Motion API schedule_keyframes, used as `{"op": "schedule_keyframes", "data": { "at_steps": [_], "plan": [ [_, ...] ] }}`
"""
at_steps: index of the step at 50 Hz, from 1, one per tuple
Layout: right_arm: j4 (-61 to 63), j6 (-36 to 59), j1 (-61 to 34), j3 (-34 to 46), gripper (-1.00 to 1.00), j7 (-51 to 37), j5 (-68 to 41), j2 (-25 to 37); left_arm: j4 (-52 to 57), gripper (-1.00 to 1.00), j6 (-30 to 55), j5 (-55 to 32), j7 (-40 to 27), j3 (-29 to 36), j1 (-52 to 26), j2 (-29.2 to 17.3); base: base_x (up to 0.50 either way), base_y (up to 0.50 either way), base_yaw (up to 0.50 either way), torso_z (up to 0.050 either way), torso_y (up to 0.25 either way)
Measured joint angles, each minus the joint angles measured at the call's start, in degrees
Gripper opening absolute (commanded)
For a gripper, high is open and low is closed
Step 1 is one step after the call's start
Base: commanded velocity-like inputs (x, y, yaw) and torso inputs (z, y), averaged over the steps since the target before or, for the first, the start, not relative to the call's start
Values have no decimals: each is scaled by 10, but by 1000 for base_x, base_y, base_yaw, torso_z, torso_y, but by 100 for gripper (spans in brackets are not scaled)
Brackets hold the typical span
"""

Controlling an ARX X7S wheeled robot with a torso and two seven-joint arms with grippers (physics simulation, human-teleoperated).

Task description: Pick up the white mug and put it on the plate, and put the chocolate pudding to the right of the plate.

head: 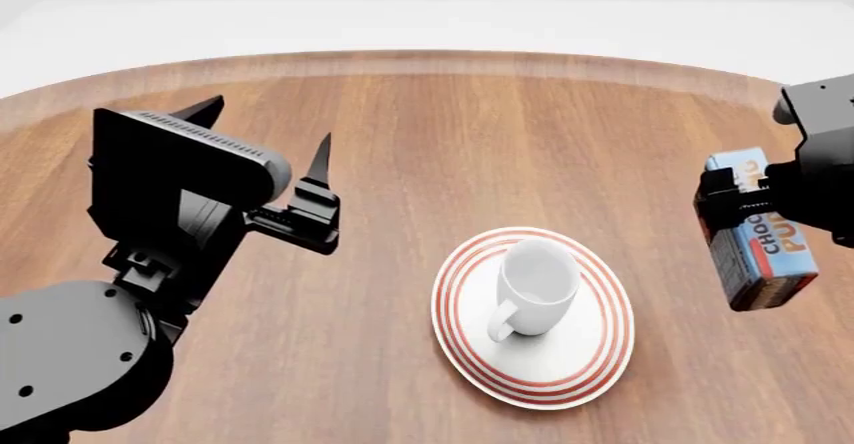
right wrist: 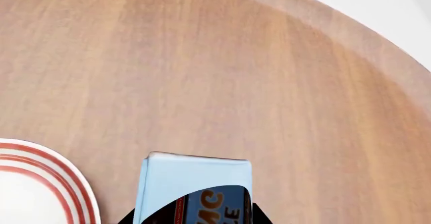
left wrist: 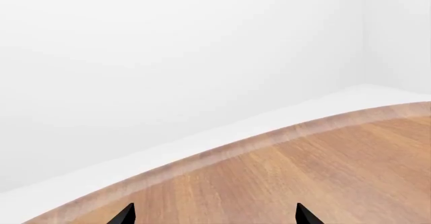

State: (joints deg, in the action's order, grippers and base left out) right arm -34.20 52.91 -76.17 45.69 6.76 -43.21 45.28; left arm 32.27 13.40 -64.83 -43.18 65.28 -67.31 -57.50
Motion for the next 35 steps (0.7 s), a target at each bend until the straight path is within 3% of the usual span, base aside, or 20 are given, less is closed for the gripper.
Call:
{"op": "schedule_keyframes", "data": {
  "at_steps": [35],
  "plan": [
    [-9,-27,45,-27,-100,-17,-19,7,0,100,5,4,-1,0,4,6,0,0,0,0,0]
  ]
}}
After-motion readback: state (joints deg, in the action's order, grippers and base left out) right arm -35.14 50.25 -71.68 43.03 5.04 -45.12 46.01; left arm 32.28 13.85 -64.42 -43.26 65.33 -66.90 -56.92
